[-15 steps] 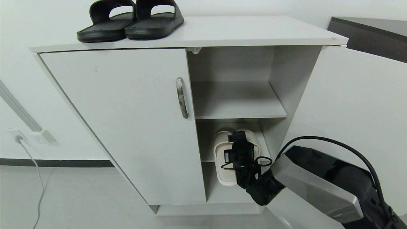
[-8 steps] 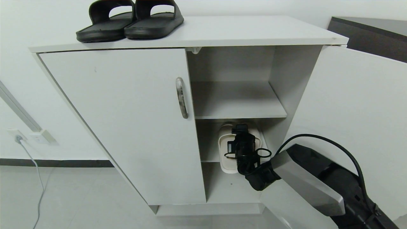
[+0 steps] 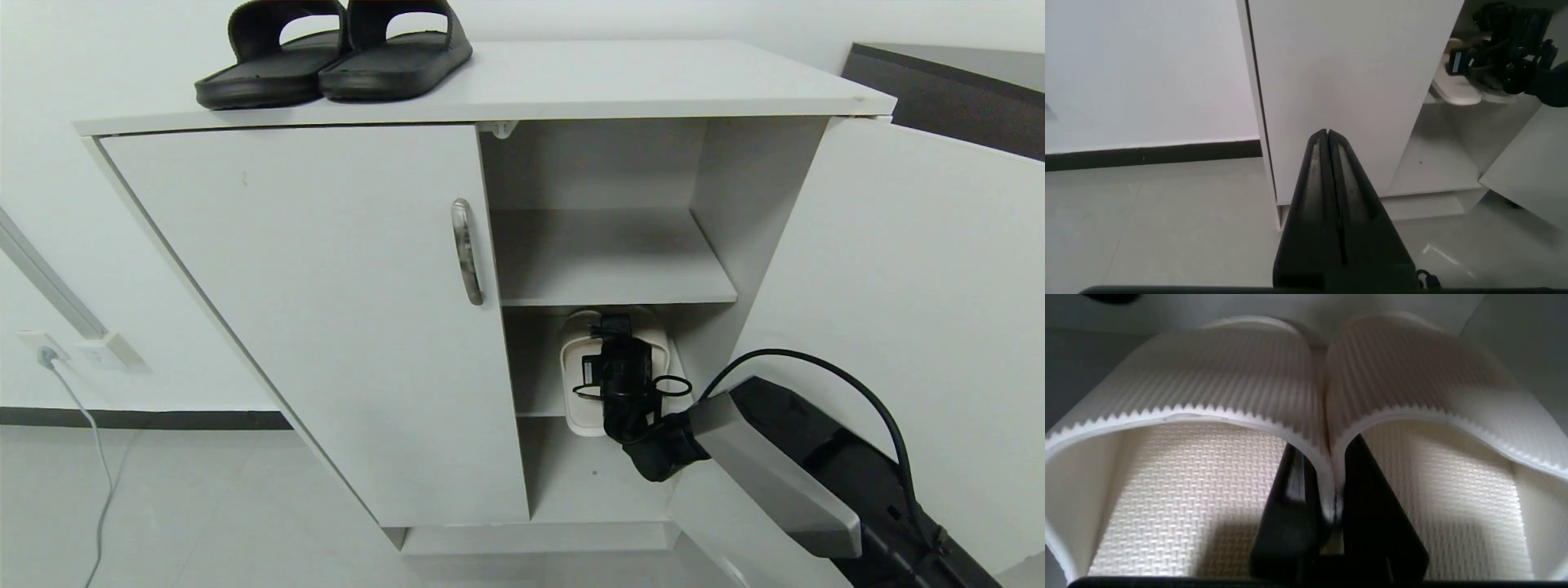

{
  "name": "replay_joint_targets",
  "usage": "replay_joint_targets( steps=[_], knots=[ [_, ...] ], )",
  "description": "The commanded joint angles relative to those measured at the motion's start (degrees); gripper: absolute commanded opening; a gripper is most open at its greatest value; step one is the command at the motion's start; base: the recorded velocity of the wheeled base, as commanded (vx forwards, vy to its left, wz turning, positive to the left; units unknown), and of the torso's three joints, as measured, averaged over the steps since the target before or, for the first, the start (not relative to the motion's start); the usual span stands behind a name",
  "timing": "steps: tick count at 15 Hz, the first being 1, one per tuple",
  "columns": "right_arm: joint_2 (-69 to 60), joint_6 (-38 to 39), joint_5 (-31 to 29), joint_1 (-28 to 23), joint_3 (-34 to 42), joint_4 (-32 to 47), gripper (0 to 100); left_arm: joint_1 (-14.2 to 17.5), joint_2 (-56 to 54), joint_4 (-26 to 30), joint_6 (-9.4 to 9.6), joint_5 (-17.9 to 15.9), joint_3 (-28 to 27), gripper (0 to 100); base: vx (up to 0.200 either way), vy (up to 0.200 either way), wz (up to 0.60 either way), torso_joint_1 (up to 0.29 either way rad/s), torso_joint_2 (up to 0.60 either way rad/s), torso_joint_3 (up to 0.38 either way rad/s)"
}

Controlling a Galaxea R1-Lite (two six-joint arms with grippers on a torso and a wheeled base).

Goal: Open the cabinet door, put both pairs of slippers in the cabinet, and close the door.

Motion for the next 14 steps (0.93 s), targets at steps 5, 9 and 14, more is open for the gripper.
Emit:
replay_joint_targets(
  steps=[5,9,14],
  knots=[
    [0.86,0.25,0.07,-0.35,-1.85,1.12,100,0.01,0.09,-0.03,-0.01,-0.02,0.01,0,0.0,0.0,0.0,0.0,0.0,0.0],
    [-2.92,0.34,-0.73,0.35,6.85,-1.96,100,0.01,0.09,-0.03,-0.01,-0.02,0.01,0,0.0,0.0,0.0,0.0,0.0,0.0],
    [-14.96,0.6,-0.9,4.04,27.59,-9.08,100,0.01,0.09,-0.03,0.08,-0.02,0.01,0,0.0,0.0,0.0,0.0,0.0,0.0]
  ],
)
